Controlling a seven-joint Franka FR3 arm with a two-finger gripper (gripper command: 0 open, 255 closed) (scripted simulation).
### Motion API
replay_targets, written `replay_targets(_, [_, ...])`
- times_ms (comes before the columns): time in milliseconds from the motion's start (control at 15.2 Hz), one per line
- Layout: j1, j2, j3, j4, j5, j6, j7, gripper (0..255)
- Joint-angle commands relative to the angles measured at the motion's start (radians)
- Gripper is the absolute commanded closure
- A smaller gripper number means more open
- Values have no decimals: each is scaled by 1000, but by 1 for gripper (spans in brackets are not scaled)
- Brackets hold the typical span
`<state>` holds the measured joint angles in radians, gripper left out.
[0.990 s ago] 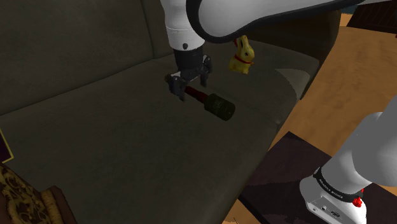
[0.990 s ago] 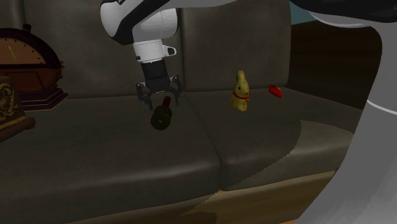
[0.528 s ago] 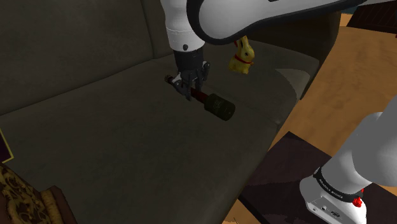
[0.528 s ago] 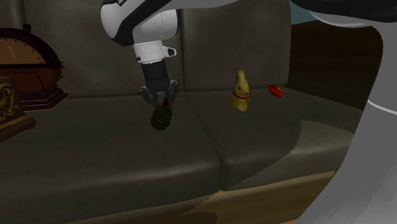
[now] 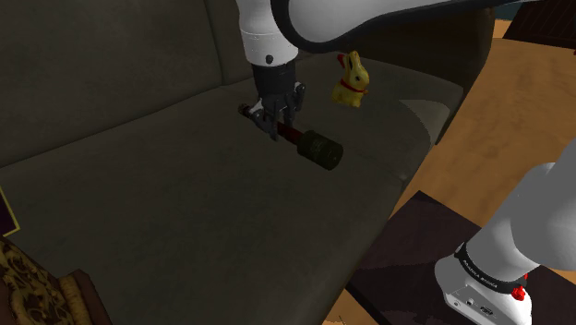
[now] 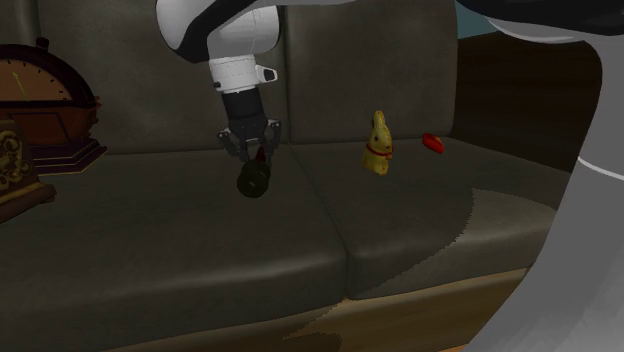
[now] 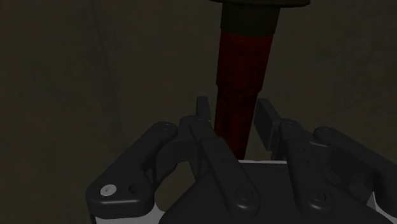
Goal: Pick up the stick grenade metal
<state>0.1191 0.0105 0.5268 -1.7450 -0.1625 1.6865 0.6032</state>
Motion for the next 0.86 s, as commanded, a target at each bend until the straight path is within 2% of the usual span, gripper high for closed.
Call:
replay_targets(0, [2, 6, 2, 38, -2, -33, -2, 255])
replay_targets(660, [10, 33, 8, 202, -15, -174, -11, 255])
replay_targets(792, [10, 33, 8, 205, -15, -176, -11, 255])
